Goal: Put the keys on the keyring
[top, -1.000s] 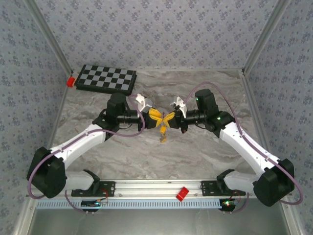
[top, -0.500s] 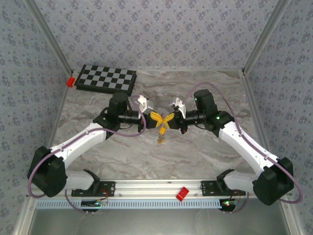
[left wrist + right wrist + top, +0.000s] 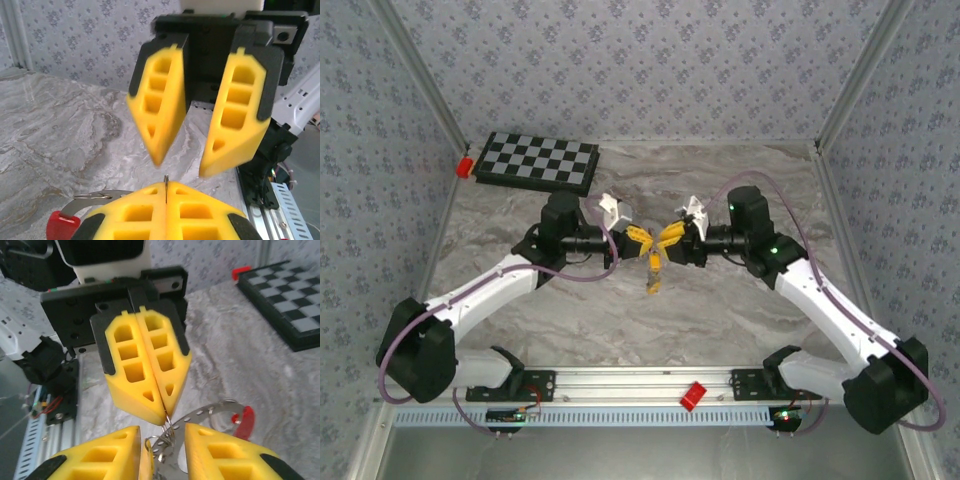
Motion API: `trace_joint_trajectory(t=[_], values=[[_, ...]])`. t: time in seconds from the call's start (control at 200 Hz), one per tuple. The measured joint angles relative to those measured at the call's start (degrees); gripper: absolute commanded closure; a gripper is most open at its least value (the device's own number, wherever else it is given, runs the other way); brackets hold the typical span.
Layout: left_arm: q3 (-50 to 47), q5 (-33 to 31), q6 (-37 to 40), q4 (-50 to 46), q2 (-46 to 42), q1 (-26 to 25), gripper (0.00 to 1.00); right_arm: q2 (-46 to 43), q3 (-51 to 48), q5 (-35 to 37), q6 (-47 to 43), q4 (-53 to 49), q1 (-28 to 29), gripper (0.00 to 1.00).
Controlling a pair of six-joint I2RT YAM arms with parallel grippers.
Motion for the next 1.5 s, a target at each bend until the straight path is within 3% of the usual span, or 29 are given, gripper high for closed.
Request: trace_joint_trajectory(t=[0.12,0.4,0.75,1.149,1.499], values=[[-2.69,-1.79,-4.57,6.99,0.00,0.00,1.00,-3.48,-3.72,2.12,3.85,5.92,-1.66,0.64],[-5.29,-8.28,-15.41,24.61,0.00,-0.37,1.00,-6.60,-9.09,5.22,9.70,15.69,-2.21,0.64],[-6.25,-13.77,-26.69,44.44,4.13,-1.14,1.00,-5.88,-11.98,6.16,17.14,26.58,-2.21,0.74],[-6.25,-13.49,-29.03,49.35,5.99,-2.25,1.00,-1.90,-12.11,6.05,22.29,34.67,-2.03,0.79],[-6.25,-13.38,-28.79,49.29,6.01,-2.58,1.00,1.05,-12.09,6.10,23.02,36.44,1.22,0.78]])
